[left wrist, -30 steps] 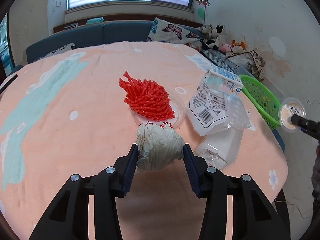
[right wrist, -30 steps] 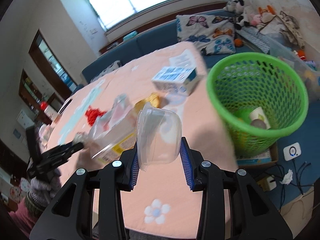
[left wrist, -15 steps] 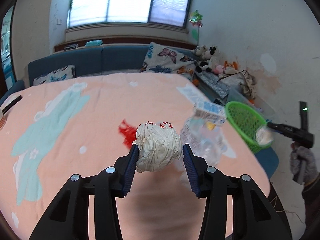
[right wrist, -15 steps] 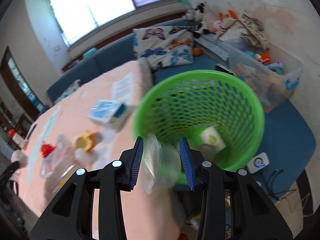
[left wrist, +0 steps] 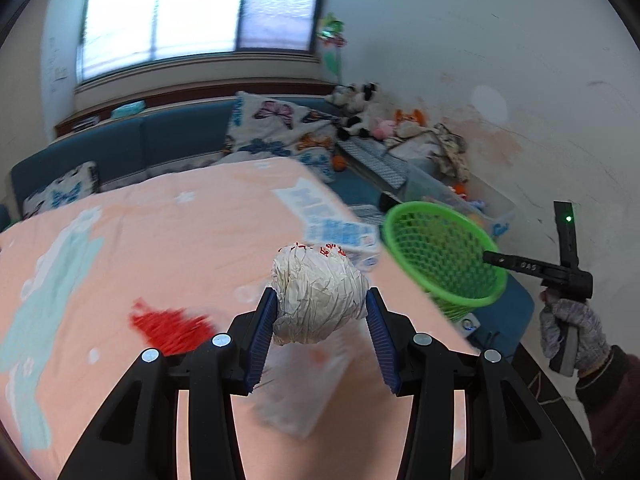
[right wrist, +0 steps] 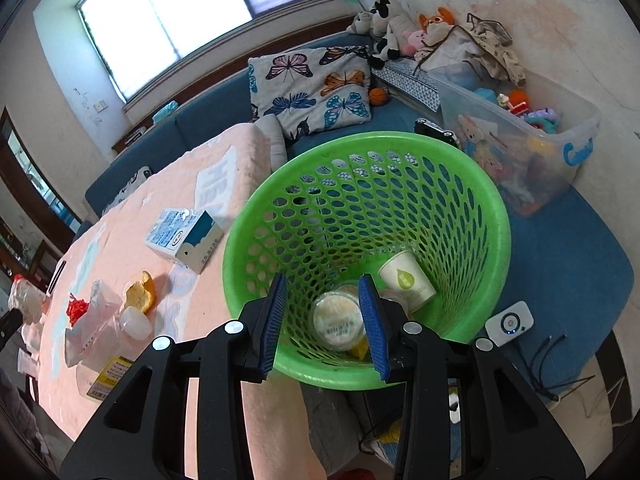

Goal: Collect trash
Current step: 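Carry the clear cup and tissue ball over the green basket and open both grippers, then grasp the clear barcode-labelled plastic bag with the left gripper while the right approaches the water bottle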

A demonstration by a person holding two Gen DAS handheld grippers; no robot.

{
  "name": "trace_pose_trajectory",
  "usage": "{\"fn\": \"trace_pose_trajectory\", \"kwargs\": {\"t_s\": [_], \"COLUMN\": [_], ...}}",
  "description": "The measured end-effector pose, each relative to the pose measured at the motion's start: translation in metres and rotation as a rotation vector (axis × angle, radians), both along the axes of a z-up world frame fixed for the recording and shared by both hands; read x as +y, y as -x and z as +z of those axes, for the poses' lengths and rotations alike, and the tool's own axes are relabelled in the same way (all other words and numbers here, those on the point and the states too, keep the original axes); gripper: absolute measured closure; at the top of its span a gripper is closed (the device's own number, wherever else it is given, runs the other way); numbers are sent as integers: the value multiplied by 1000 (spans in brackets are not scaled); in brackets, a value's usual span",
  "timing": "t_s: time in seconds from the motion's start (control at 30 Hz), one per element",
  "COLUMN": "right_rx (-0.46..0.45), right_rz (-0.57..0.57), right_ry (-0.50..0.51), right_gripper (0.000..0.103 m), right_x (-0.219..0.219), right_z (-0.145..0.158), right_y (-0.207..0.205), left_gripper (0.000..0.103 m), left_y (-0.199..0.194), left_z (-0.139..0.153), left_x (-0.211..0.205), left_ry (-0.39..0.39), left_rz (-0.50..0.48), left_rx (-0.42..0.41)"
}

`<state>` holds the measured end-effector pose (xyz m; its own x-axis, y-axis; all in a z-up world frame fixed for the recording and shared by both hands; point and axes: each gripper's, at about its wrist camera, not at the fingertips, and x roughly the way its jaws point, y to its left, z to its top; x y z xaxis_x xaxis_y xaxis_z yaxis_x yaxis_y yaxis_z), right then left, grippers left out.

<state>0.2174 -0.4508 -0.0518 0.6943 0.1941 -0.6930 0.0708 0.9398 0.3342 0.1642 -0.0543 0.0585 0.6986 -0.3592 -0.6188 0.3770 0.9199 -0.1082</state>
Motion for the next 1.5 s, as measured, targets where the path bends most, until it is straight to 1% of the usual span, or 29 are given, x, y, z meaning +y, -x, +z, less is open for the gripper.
{"fn": "trace_pose_trajectory", "kwargs": {"t_s": [0.1,0.17,0.3,0.37,0.4,0.53,0.83,0.93,1.0,1.13,1.17,1.2,1.33,1.5], "right_rx": [5,8,5,3,0,2,13,13,13,15,16,17,20,16], "right_rz": [8,15,20,23,22,23,32,34,38,42,42,43,50,72], "right_ry": [-6,-5,-5,-8,-8,-19,-32,-33,-35,-32,-32,-33,-28,-28], "right_gripper": [64,60,55,50,49,40,33,31,30,29,28,28,28,28], "right_x": [-2,-4,-9,-11,-12,-17,-23,-22,-22,-20,-19,-18,-14,-3], "right_z": [0,0,0,0,0,-2,-10,-11,-11,-12,-12,-13,-13,-11], "right_y": [5,10,18,23,25,32,37,38,39,42,42,43,44,46], "left_gripper": [59,59,58,58,58,57,52,50,45,40,36,35,35,35], "left_y": [-16,-29,-50,-60,-64,-81,-100,-105,-106,-107,-107,-106,-100,-84], "left_z": [-2,-5,-12,-15,-17,-25,-40,-46,-48,-51,-50,-50,-46,-36], "left_x": [-32,-55,-100,-123,-130,-160,-207,-215,-218,-222,-221,-221,-211,-187], "left_ry": [6,10,-7,-17,-18,-21,-69,-79,-82,-73,-66,-63,-55,-57], "left_rz": [-54,-88,-148,-167,-174,-199,-242,-248,-251,-262,-266,-267,-258,-233], "left_rx": [26,45,68,80,84,120,148,159,163,165,161,161,148,102]}}
